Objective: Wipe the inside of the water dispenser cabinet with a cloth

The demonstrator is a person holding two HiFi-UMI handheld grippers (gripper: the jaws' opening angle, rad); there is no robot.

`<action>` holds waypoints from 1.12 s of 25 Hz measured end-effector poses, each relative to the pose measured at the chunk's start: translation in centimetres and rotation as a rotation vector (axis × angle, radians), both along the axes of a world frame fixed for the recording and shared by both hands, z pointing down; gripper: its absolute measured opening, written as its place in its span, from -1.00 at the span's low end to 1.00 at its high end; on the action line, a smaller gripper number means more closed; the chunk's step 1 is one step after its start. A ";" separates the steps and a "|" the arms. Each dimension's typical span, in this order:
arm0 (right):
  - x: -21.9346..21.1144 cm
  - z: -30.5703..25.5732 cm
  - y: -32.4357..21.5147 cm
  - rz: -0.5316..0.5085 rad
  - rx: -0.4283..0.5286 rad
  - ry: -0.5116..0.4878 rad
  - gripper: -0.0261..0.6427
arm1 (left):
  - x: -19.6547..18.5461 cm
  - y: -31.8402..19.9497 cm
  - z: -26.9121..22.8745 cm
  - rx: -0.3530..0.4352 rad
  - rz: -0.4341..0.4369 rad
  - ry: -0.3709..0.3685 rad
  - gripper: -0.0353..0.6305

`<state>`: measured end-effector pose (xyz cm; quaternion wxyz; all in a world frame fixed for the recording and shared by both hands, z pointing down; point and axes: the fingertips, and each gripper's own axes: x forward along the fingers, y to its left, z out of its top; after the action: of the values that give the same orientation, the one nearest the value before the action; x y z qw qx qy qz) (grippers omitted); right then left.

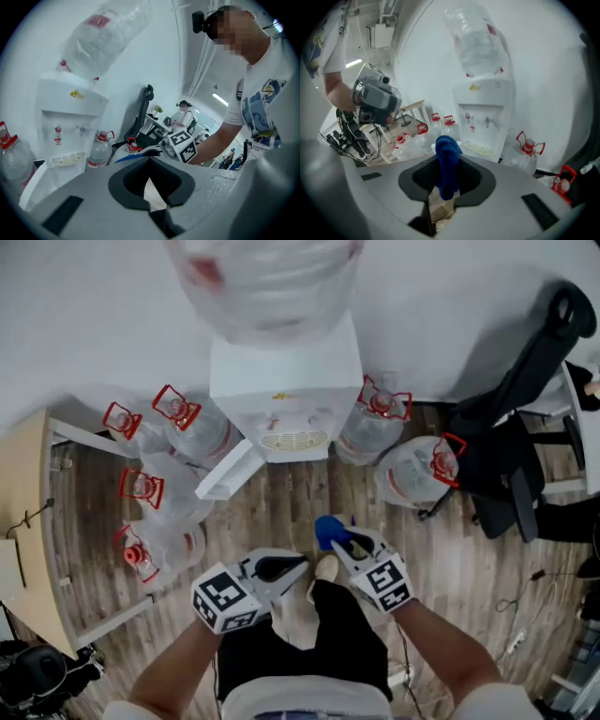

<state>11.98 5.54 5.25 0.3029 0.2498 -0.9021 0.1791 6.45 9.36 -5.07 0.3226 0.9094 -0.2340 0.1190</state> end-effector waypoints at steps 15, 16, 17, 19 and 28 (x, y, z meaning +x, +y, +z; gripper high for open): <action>1.0 -19.8 15.7 0.087 0.106 -0.116 -0.67 | -2.9 15.4 -16.0 0.116 0.003 0.008 -0.89; 0.5 -20.2 17.2 0.087 0.111 -0.125 -0.67 | -3.5 16.8 -16.4 0.122 0.000 0.008 -0.89; 0.0 -20.6 18.5 0.086 0.121 -0.130 -0.67 | -4.2 18.2 -16.8 0.126 -0.003 0.012 -0.89; -0.9 -21.6 20.8 0.091 0.138 -0.137 -0.67 | -5.5 21.0 -17.4 0.128 -0.009 0.028 -0.89; -3.6 -25.1 29.9 0.127 0.197 -0.166 -0.67 | -9.5 30.2 -18.3 0.141 -0.027 0.066 -0.89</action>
<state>8.37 35.49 -19.83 0.1895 0.3192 -0.9196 0.1286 -3.01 39.52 -23.38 0.2667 0.9301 -0.2434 0.0676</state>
